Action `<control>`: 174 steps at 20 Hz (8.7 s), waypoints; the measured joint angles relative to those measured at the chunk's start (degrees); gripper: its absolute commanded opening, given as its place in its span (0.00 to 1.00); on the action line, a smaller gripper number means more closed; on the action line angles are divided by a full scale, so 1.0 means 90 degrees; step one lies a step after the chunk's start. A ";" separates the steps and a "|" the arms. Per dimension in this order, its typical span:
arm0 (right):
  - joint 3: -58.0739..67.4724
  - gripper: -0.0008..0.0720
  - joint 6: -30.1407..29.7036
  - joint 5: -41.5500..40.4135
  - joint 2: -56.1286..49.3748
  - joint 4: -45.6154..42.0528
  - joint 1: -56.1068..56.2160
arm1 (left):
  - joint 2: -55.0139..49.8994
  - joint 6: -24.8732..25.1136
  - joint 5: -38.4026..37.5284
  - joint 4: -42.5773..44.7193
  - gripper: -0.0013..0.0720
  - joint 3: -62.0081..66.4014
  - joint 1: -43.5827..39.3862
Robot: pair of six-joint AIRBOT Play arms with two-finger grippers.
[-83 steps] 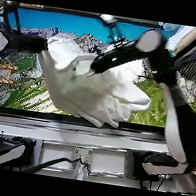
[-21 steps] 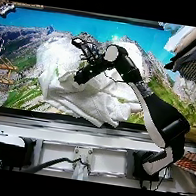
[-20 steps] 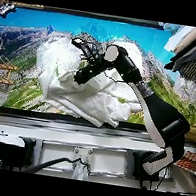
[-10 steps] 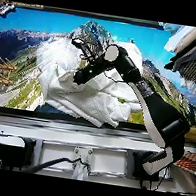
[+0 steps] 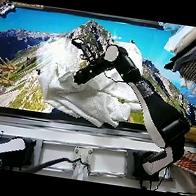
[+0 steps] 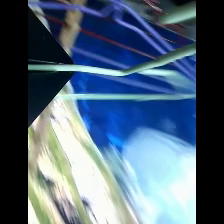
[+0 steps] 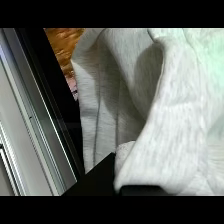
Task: Fold the clothes and pants, and hang the long-sleeved shirts on hangers.
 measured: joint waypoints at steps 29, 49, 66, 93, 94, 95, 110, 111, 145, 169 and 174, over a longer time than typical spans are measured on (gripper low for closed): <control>0.0002 0.05 0.0002 0.0566 0.0279 -0.0192 -0.0063 | 0.6754 0.1025 -0.3866 -0.4605 0.05 -0.3373 -0.2693; 0.0002 0.05 0.0066 0.1304 0.0512 -0.0260 -0.0066 | 0.2215 0.5758 -0.3201 -1.0071 0.04 -0.4133 -0.2618; 0.0002 0.05 0.0423 0.2001 0.1382 0.0709 -0.0066 | -0.2494 0.7215 -0.7050 -1.3177 0.04 -0.2606 -0.2926; 0.0476 0.93 -0.2720 0.1008 0.3271 -0.3534 -0.1581 | -0.1858 0.7135 -0.7827 -1.3554 0.04 -0.2390 -0.3844; 0.0316 0.93 -0.2856 0.0901 0.3189 -0.3390 -0.1613 | -0.1851 0.7104 -0.7827 -1.3556 0.04 -0.2390 -0.3861; 0.0187 0.93 -0.2975 0.0792 0.3077 -0.3220 -0.1634 | -0.1843 0.7077 -0.7827 -1.3556 0.04 -0.2390 -0.3874; -0.0134 0.04 -0.3798 0.0051 0.1863 -0.1365 -0.1690 | -0.1836 0.6912 -0.7856 -1.3622 0.54 -0.2390 -0.3895; -0.0136 0.04 -0.3769 0.0036 0.1843 -0.1260 -0.1685 | -0.1824 0.6902 -0.7868 -1.3612 0.74 -0.2385 -0.3895; -0.0134 0.04 -0.2577 -0.0097 0.3004 -0.0398 -0.1406 | 0.1013 0.4660 -0.2251 -1.1227 0.04 -0.2210 -0.0520; -0.0134 0.05 -0.1644 -0.1175 0.2982 0.0639 -0.1411 | 0.1525 0.1991 0.2698 -0.9282 0.62 -0.3915 -0.5144; -0.0134 0.05 -0.1642 -0.1168 0.2975 0.0493 -0.1411 | 0.1418 0.1729 0.1974 -0.9330 0.92 -0.3495 -0.5217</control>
